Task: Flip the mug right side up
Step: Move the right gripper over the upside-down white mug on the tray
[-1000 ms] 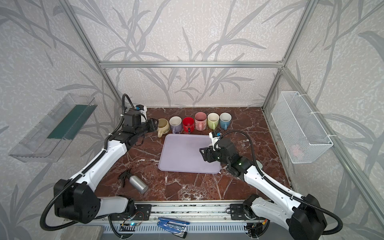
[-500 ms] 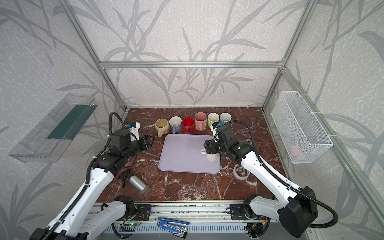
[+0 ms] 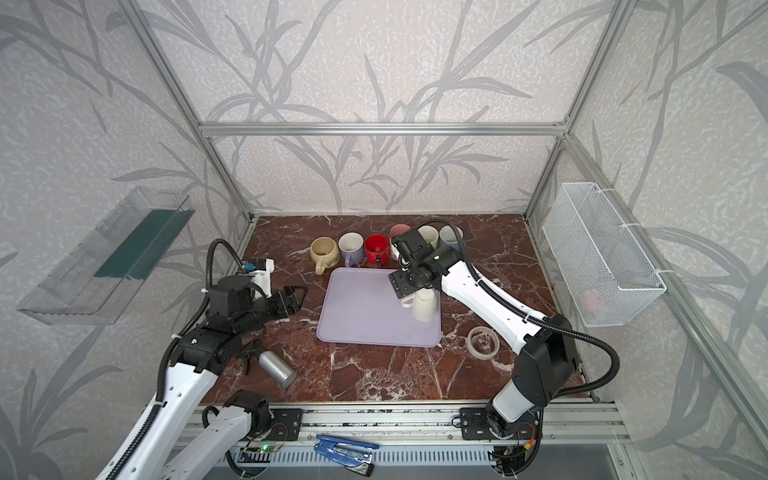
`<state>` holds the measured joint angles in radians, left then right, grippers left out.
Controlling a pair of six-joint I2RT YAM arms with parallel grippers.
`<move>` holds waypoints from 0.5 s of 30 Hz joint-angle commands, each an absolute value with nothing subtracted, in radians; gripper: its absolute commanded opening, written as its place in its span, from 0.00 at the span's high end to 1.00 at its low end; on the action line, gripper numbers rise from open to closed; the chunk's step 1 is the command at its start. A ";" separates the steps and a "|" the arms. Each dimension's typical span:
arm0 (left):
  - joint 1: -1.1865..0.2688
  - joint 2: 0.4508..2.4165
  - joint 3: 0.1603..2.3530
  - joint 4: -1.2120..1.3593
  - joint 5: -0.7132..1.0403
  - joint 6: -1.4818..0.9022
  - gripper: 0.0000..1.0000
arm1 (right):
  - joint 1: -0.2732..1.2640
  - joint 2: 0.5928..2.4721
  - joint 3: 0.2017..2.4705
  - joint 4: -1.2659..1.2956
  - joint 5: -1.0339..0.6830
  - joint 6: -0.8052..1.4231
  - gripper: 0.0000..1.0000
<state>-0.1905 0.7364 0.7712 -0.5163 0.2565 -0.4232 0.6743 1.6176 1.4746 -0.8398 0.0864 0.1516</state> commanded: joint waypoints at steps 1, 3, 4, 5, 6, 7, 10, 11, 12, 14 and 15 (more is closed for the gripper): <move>-0.193 0.724 0.762 -0.542 0.254 -0.412 0.21 | 0.685 1.671 1.524 -0.929 0.127 0.123 0.23; -0.199 0.725 0.766 -0.551 0.242 -0.408 0.19 | 0.692 1.700 1.547 -0.941 0.139 0.115 0.23; -0.204 0.725 0.766 -0.552 0.240 -0.407 0.19 | 0.696 1.739 1.561 -0.947 0.149 0.111 0.23; -0.206 0.726 0.766 -0.554 0.239 -0.408 0.18 | 0.701 1.757 1.575 -0.958 0.158 0.108 0.23; -0.209 0.727 0.767 -0.556 0.238 -0.408 0.18 | 0.706 1.781 1.596 -0.972 0.166 0.103 0.23; -0.212 0.729 0.768 -0.557 0.236 -0.407 0.17 | 0.710 1.805 1.621 -0.998 0.172 0.101 0.23; -0.213 0.735 0.770 -0.560 0.233 -0.405 0.17 | 0.725 1.872 1.679 -1.052 0.204 0.086 0.23; -0.213 0.737 0.771 -0.560 0.234 -0.405 0.17 | 0.731 1.890 1.692 -1.067 0.218 0.082 0.23; -0.214 0.739 0.771 -0.560 0.235 -0.404 0.16 | 0.737 1.910 1.709 -1.084 0.234 0.082 0.23; -0.215 0.742 0.773 -0.559 0.236 -0.403 0.16 | 0.744 1.936 1.725 -1.099 0.254 0.082 0.24; -0.215 0.743 0.772 -0.560 0.236 -0.403 0.16 | 0.745 1.947 1.728 -1.099 0.259 0.081 0.24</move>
<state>-0.2096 0.7418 0.7692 -0.5457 0.2478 -0.4187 0.7349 1.9236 1.6932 -1.0218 0.2089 0.0978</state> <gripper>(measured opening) 0.838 0.764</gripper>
